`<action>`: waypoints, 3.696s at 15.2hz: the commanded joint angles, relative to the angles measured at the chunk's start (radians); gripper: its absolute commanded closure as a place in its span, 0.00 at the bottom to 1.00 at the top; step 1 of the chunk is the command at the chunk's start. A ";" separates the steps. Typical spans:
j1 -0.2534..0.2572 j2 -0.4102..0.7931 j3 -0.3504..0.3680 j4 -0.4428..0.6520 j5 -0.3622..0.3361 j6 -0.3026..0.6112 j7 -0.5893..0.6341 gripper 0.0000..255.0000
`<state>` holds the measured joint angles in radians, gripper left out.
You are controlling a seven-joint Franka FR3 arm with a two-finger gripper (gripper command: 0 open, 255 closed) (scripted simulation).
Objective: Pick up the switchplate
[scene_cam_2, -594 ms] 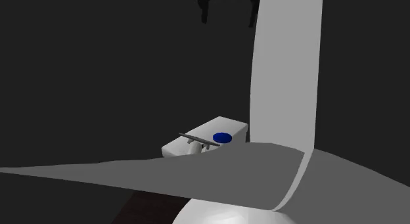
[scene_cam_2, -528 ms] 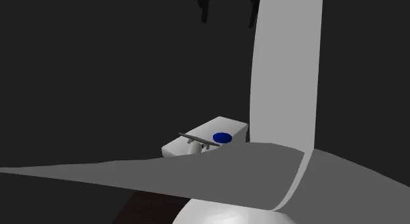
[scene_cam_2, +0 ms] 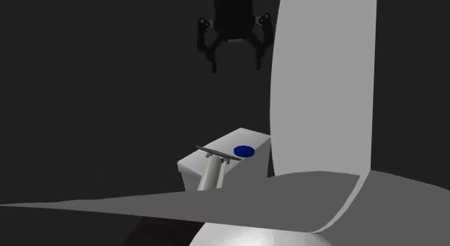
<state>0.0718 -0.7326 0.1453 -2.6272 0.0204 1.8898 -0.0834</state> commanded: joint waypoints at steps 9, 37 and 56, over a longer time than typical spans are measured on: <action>-0.071 0.244 0.253 -0.193 -0.313 0.615 0.095 0.00; -0.395 1.422 0.567 0.207 -2.255 0.147 1.128 1.00; -0.465 1.246 0.649 0.150 -2.151 0.249 1.073 1.00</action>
<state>-0.3876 0.5320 0.7840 -2.4744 -2.1462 2.1278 0.9978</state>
